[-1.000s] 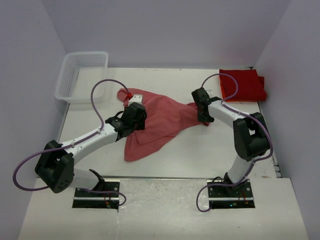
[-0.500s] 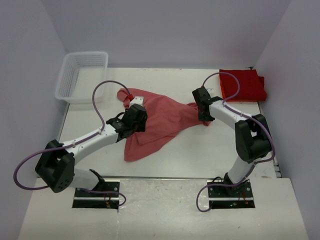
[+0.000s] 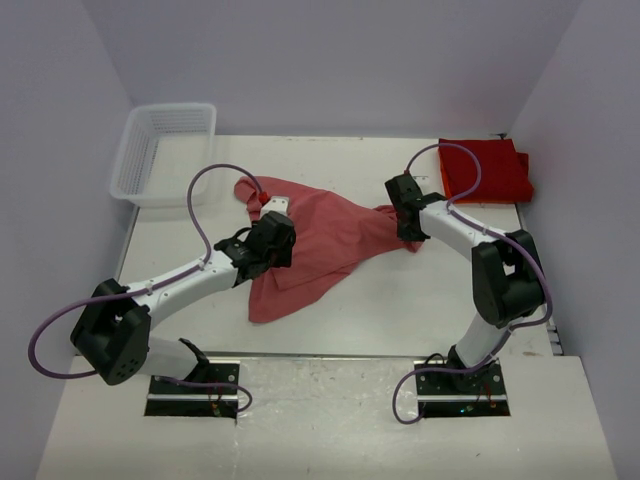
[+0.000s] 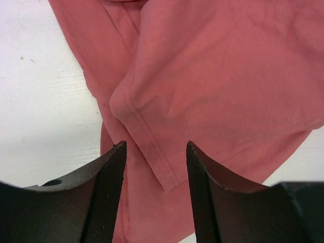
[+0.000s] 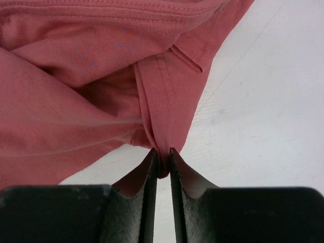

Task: Fold and stack the t-shirts
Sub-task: Flatten out the tshirt

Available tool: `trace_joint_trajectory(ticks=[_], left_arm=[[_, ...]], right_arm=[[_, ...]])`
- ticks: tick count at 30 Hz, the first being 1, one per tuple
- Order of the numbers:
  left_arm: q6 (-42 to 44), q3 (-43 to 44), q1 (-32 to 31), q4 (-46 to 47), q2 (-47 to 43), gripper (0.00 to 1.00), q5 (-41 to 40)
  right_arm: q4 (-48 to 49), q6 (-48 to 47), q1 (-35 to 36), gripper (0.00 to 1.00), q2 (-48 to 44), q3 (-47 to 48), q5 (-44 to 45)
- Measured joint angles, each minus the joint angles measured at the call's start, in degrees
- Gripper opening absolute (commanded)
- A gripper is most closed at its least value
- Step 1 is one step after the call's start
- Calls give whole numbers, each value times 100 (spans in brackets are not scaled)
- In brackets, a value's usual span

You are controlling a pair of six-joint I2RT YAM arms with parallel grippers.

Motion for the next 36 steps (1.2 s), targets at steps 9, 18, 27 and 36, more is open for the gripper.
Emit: trace_joint_trajectory(ticks=[9, 18, 27, 36], left_arm=[[-55, -28, -4, 37, 2, 63, 24], [-487, -933, -4, 284, -105, 73, 389], [-568, -946, -7, 348, 269, 67, 420], [-754, -772, -645, 52, 269, 62, -74]], right_arm=[[7, 24, -9, 0, -15, -4, -9], [48, 22, -22, 0, -791, -149, -44], [166, 20, -26, 0, -920, -295, -317], [173, 20, -26, 0, -920, -306, -367]])
